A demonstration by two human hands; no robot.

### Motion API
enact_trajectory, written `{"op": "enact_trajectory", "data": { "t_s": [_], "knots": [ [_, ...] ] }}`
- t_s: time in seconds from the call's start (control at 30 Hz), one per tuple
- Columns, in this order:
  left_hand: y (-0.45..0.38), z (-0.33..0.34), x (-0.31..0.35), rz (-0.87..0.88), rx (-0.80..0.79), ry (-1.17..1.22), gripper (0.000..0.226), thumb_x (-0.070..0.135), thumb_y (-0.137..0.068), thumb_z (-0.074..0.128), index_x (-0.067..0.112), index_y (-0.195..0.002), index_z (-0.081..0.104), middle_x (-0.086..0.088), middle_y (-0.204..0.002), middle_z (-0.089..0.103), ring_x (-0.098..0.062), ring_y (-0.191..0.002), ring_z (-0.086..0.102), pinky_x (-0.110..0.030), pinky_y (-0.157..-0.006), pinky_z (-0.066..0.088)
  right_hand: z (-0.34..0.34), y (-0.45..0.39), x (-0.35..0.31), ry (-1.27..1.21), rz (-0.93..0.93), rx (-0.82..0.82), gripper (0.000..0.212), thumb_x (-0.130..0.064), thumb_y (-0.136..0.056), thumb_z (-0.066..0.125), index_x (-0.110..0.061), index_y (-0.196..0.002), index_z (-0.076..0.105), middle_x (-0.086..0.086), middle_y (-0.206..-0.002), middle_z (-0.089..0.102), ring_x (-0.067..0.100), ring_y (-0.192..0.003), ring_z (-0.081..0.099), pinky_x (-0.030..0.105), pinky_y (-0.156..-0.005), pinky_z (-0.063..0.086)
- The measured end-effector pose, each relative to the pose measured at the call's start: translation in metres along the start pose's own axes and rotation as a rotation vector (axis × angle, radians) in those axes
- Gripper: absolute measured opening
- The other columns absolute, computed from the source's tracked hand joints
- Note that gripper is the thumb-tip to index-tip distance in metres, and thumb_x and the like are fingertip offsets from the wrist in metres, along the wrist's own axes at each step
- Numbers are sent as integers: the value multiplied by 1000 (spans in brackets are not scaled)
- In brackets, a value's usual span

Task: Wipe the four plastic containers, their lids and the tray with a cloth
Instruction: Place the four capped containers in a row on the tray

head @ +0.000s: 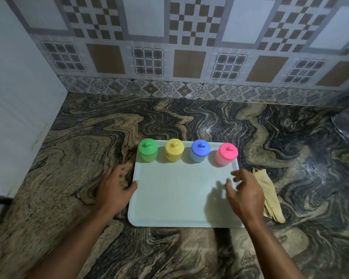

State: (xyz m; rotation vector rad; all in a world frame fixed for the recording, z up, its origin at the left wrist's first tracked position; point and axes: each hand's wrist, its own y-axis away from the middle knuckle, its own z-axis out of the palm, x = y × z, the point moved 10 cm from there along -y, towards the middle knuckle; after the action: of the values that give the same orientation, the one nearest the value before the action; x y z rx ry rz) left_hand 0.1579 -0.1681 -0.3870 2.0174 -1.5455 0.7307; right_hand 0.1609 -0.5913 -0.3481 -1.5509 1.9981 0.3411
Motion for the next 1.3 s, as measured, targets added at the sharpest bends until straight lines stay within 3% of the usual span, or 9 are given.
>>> {"op": "enact_trajectory", "data": {
  "t_s": [0.1,0.2,0.27,0.4,0.5,0.73,0.97,1.13,1.3],
  "knots": [
    [16,10,-13,-63,-44,-7,53,22,-86,84,13,-135,65,8,-92,63,-5,-75,62,-30,-69,51,0,5,51,112,149,-91,29,-23,-91,74,-12,-116,66,11,-106,66,36,-100,65,41,-77,52],
    [20,20,-16,-99,-90,0,43,19,-87,83,16,-128,69,14,-89,64,-6,-71,64,-26,-63,47,13,8,69,126,212,-236,38,-20,-93,70,-14,-131,65,12,-118,65,36,-109,65,44,-86,55],
    [17,27,-22,-137,-115,32,37,14,-87,83,17,-122,72,12,-88,67,-12,-70,67,-28,-65,51,19,6,74,91,224,-281,35,-14,-92,68,-15,-127,68,10,-116,69,34,-105,67,40,-85,54],
    [11,32,-33,-204,-112,100,33,5,-86,82,19,-114,73,3,-87,70,-18,-71,69,-31,-68,54,18,1,82,-34,319,-283,31,1,-85,69,-14,-112,71,-5,-86,70,25,-82,65,31,-72,44],
    [2,33,-31,-218,-85,119,34,3,-87,80,26,-109,72,1,-88,72,-19,-71,70,-37,-70,57,19,-10,81,-82,336,-288,30,3,-81,70,-15,-105,72,-7,-81,70,15,-76,65,29,-62,43],
    [-74,31,0,-213,-24,63,26,9,-89,77,27,-107,73,6,-88,72,-20,-77,71,-34,-76,56,22,-86,53,-71,315,-257,23,1,-77,69,-19,-89,69,1,-79,72,31,-82,67,33,-70,44],
    [-149,33,22,-247,-12,24,29,10,-89,77,19,-117,74,-3,-95,72,-29,-96,71,-36,-87,55,41,-163,28,-47,338,-269,18,-7,-82,67,-24,-87,66,16,-108,77,38,-109,70,39,-91,55],
    [-169,40,23,-268,-38,-5,29,9,-90,76,16,-118,74,-9,-105,76,-31,-101,71,-36,-90,54,58,-180,34,-60,388,-293,10,-12,-84,71,-20,-89,69,16,-110,76,36,-110,70,37,-90,56],
    [-175,42,19,-282,-38,0,32,9,-89,76,17,-120,76,-6,-101,76,-29,-100,71,-37,-89,54,69,-182,41,-60,394,-308,14,-11,-86,73,-23,-93,71,14,-110,77,33,-109,71,35,-88,56]
  ]
}}
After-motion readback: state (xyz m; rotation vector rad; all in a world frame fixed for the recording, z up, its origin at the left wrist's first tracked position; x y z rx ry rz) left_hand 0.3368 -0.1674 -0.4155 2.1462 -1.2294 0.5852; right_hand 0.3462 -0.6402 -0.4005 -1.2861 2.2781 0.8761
